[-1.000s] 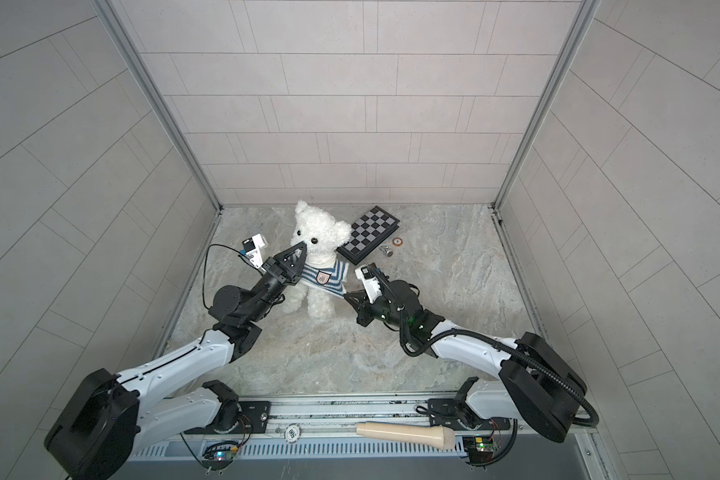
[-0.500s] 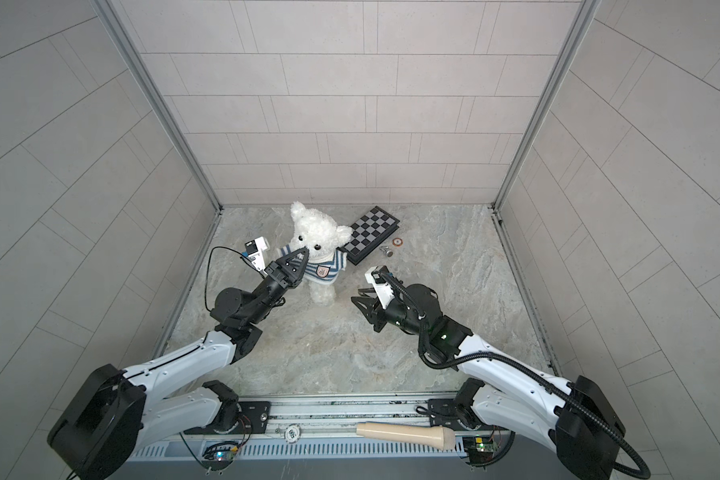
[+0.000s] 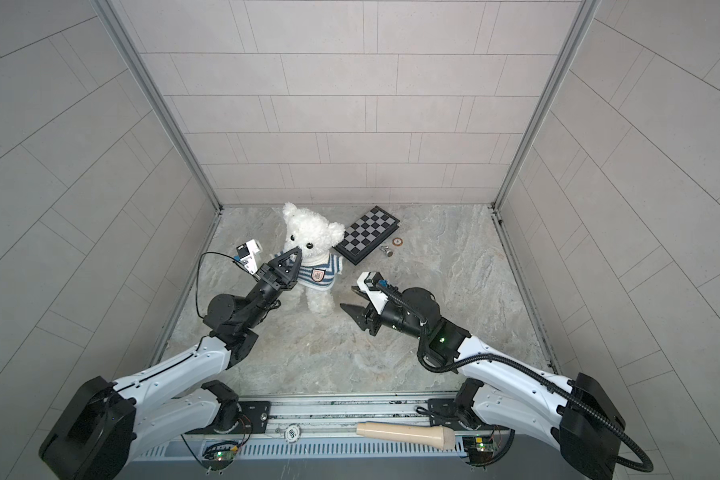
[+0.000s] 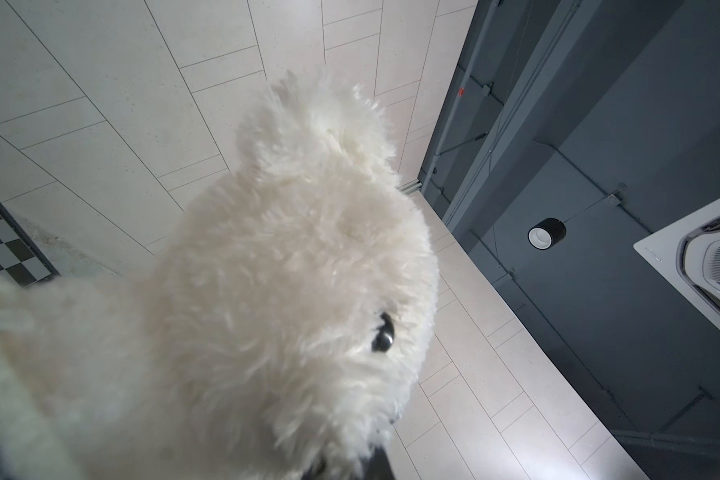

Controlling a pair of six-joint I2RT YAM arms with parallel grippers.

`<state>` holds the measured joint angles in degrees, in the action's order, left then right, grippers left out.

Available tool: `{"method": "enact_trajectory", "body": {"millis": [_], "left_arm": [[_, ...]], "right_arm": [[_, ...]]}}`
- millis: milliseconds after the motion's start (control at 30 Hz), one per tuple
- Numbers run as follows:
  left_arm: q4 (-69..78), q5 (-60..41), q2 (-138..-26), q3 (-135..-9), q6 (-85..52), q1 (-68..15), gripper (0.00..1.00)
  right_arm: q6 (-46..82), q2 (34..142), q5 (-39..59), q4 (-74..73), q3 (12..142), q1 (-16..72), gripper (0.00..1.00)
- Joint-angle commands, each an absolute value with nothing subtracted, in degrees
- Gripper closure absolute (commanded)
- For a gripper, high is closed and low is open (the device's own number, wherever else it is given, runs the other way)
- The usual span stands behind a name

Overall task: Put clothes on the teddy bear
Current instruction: 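Release the sweater with the right gripper and withdraw it from the bear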

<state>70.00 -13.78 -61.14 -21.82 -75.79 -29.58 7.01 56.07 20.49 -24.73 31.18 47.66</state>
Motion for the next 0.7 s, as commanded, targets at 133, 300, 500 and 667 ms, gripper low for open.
{"method": "enact_trajectory", "body": {"millis": [133, 300, 500, 667], "left_arm": [[63.5, -13.0, -59.4, -25.3, -76.5, -29.2, 1.0], [52.3, -12.0, -56.8, -27.3, -74.4, -29.7, 1.0], [39.1, -10.0, -54.1, -30.5, -72.2, -30.5, 1.0], [31.8, -7.1, -52.9, -32.2, -71.6, -31.3, 1.0]], "right_arm": [[-14.9, 59.2, 12.2, -19.1, 37.3, 53.5, 0.44], [-23.8, 63.4, -0.7, -15.0, 40.9, 56.6, 0.46], [-30.6, 69.8, -7.9, -13.0, 44.5, 60.5, 0.48], [-31.7, 73.4, -8.6, -14.9, 45.8, 62.2, 0.5]]}}
